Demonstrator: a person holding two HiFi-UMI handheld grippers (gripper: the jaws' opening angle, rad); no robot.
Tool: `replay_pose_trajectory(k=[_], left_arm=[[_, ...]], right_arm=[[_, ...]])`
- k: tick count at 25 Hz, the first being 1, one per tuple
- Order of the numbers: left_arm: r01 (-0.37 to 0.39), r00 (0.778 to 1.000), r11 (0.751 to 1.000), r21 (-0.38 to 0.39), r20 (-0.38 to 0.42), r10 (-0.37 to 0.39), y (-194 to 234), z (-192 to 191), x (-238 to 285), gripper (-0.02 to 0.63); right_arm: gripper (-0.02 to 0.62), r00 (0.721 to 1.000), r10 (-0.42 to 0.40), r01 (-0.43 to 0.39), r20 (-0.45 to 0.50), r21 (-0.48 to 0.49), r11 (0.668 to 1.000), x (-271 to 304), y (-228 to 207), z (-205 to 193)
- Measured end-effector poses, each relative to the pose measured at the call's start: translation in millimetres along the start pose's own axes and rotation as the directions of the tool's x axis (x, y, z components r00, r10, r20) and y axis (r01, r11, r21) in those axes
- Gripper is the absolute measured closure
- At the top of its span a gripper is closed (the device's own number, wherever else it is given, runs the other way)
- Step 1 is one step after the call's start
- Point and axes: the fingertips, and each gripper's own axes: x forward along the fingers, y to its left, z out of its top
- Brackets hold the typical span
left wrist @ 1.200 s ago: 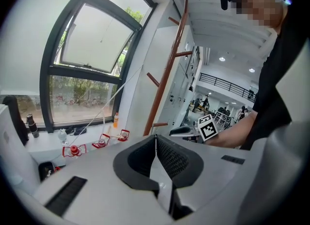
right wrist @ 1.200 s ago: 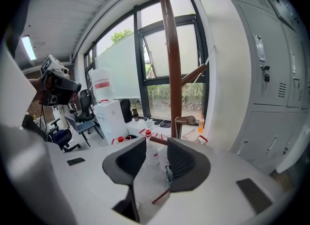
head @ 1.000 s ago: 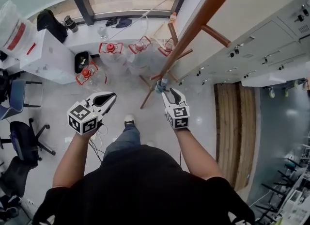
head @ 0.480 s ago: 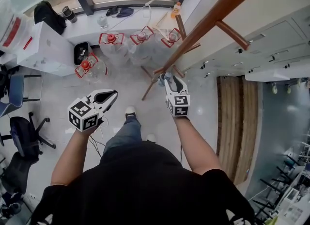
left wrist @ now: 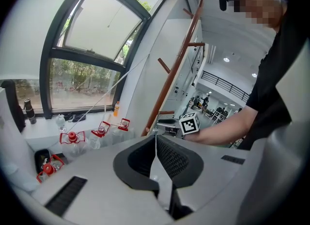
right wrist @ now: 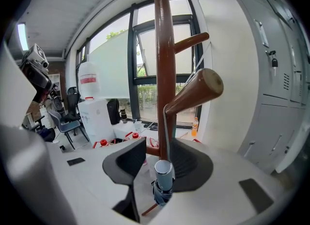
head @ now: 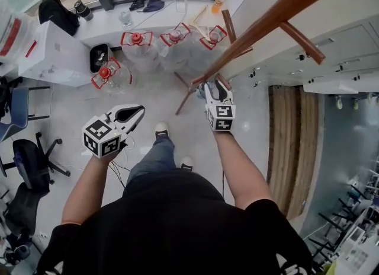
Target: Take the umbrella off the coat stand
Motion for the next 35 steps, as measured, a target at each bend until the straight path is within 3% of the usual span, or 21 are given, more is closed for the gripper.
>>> replay_pose_trajectory(k=[10,21,35], left_arm=[[0.026,0.999,0.999,-0.027,-0.029,-0.027,3,-17,10,0.580],[0.034,0.999,0.998,-0.048,-0.036,-0.036,5,-26,17,0.580],[0.041,0.998,0.997,-0.062,-0.046,-0.044,3,-29,24,0.580]], right_arm=[[0.462,0.999,-0.038,0.038,0.020,0.000,0.999,17,-8,-4],[0.565,0.998,-0.049,0.050,0.046,-0.019,0.999,22,-14,1],[0.594,0.998,-0.044,0.044,0.053,-0.011,0.999,27,-18,3]])
